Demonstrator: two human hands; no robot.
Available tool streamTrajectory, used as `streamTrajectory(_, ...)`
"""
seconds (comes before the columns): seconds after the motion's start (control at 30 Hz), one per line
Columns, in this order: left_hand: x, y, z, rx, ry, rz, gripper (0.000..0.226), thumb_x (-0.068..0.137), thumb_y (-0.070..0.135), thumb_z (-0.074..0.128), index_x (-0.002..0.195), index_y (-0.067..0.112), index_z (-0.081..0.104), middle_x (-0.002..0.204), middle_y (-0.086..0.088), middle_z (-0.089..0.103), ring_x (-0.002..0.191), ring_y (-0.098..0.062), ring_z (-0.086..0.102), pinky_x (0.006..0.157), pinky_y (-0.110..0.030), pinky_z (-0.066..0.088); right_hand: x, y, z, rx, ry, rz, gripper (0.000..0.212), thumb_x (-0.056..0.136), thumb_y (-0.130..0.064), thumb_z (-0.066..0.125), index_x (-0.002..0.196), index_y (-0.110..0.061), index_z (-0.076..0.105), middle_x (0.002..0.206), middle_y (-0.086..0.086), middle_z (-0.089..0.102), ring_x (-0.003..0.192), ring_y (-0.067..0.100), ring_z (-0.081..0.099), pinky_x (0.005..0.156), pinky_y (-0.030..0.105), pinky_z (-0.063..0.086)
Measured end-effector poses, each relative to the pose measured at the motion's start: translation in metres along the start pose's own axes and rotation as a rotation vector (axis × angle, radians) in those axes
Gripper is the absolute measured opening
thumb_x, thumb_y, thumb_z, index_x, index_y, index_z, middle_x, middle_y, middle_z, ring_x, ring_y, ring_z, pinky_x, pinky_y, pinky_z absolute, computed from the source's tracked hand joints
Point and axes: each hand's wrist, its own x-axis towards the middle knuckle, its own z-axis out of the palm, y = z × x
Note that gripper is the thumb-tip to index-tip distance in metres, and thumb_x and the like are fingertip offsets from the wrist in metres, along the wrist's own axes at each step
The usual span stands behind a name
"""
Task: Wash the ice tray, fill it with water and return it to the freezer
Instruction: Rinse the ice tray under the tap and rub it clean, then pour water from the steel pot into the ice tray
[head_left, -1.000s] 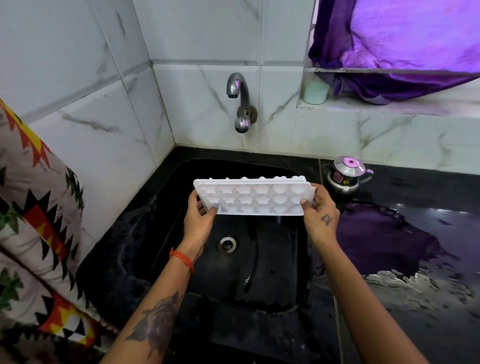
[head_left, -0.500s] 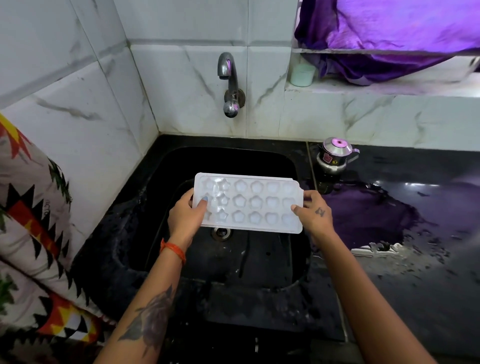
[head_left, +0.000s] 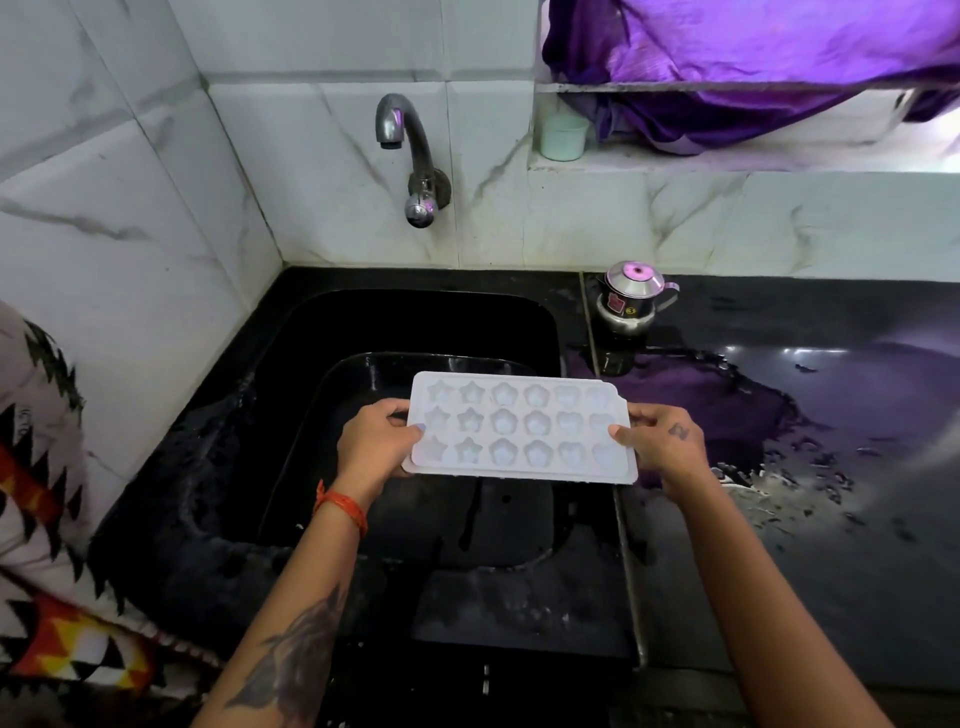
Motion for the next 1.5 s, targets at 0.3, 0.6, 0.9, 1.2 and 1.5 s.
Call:
streamTrajectory(0.3, -0.046, 0.028, 0.090, -0.027, -0.058, -0.050, 0.032, 0.084, 0.008, 0.067, 0.115, 0.014, 0.065, 0.085, 0.000, 0.065, 0.076, -0.016, 0.067, 0.055, -0.035, 0.060, 0.018, 0.061, -0.088, -0.087, -0.012, 0.024, 0.032, 0.078, -0.020, 0.074, 0.110, -0.020, 0.071, 0.101, 0.001, 0.073, 0.097, 0.025, 0.066, 0.091, 0.046, 0.052)
streamTrajectory(0.6, -0.077, 0.052, 0.171, -0.038, -0.093, -0.066, 0.033, 0.083, 0.010, 0.068, 0.115, 0.014, 0.064, 0.086, -0.004, 0.068, 0.079, -0.021, 0.069, 0.060, -0.038, 0.060, 0.035, 0.104, -0.165, -0.092, -0.007, 0.073, 0.026, 0.079, -0.017, 0.075, 0.105, -0.018, 0.072, 0.087, -0.001, 0.069, 0.089, 0.028, 0.067, 0.087, 0.044, 0.053)
streamTrajectory(0.9, -0.080, 0.066, 0.207, 0.004, -0.118, -0.084, 0.031, 0.083, 0.010, 0.068, 0.114, 0.015, 0.066, 0.086, 0.000, 0.067, 0.079, -0.017, 0.068, 0.062, -0.035, 0.060, 0.050, 0.131, -0.190, -0.041, 0.021, 0.106, 0.024, 0.074, -0.016, 0.077, 0.063, -0.033, 0.064, 0.084, 0.004, 0.072, 0.079, 0.032, 0.070, 0.082, 0.049, 0.055)
streamTrajectory(1.2, -0.076, 0.065, 0.218, 0.063, -0.111, -0.111, 0.034, 0.083, 0.010, 0.068, 0.117, 0.014, 0.065, 0.097, -0.006, 0.069, 0.086, -0.022, 0.068, 0.067, -0.039, 0.060, 0.050, 0.131, -0.194, -0.164, 0.004, 0.056, 0.015, 0.078, -0.024, 0.074, 0.068, -0.028, 0.063, 0.086, 0.008, 0.072, 0.083, 0.028, 0.067, 0.082, 0.042, 0.055)
streamTrajectory(1.5, -0.076, 0.072, 0.223, 0.188, 0.075, -0.014, 0.055, 0.084, 0.036, 0.068, 0.134, 0.020, 0.052, 0.125, -0.004, 0.061, 0.113, -0.022, 0.058, 0.096, -0.034, 0.046, 0.057, 0.118, -0.191, -0.429, 0.052, -0.098, 0.047, 0.089, -0.045, 0.057, 0.124, -0.014, 0.059, 0.118, 0.010, 0.065, 0.110, 0.033, 0.058, 0.085, 0.036, 0.045)
